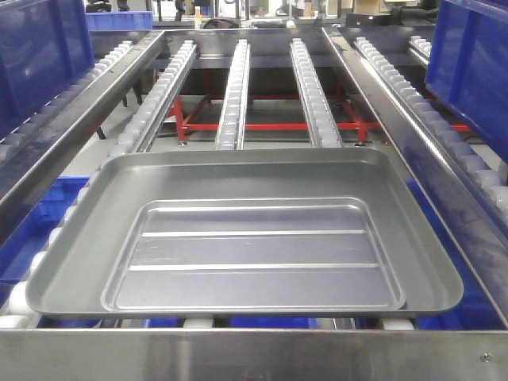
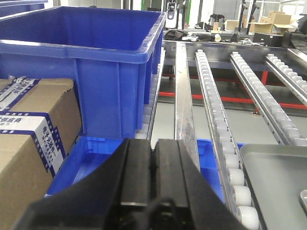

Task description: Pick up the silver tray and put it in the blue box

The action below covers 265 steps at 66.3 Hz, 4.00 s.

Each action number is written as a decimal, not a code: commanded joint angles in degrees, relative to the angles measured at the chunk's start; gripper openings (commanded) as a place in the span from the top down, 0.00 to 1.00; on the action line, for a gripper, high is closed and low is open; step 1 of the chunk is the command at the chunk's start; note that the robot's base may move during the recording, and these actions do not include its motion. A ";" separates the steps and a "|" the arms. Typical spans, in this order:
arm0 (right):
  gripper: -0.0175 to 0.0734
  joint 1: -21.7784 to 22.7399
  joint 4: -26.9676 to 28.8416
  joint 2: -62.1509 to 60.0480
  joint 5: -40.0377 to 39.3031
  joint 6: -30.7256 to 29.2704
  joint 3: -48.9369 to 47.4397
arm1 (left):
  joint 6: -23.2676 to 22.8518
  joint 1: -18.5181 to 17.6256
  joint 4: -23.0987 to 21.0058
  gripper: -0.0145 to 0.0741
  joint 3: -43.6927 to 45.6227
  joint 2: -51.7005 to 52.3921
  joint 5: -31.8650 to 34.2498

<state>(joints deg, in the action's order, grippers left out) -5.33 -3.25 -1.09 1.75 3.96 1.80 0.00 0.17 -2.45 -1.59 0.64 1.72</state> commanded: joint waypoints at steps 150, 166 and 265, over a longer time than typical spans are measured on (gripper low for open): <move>0.74 -21.57 -2.81 88.26 32.55 30.95 -56.27 | -45.85 -36.60 16.07 0.94 56.43 -87.43 -33.39; 0.74 -22.86 -12.59 91.67 36.82 38.96 -60.37 | -45.64 -38.07 14.40 0.94 63.00 -93.48 -37.71; 0.39 -24.03 -8.79 97.97 32.45 37.41 -60.43 | -42.11 -38.53 12.65 0.58 63.11 -97.87 -36.58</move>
<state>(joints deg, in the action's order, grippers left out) -29.44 -11.22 98.21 35.49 41.91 -57.47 -42.51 -37.95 9.56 59.94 -99.54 -34.81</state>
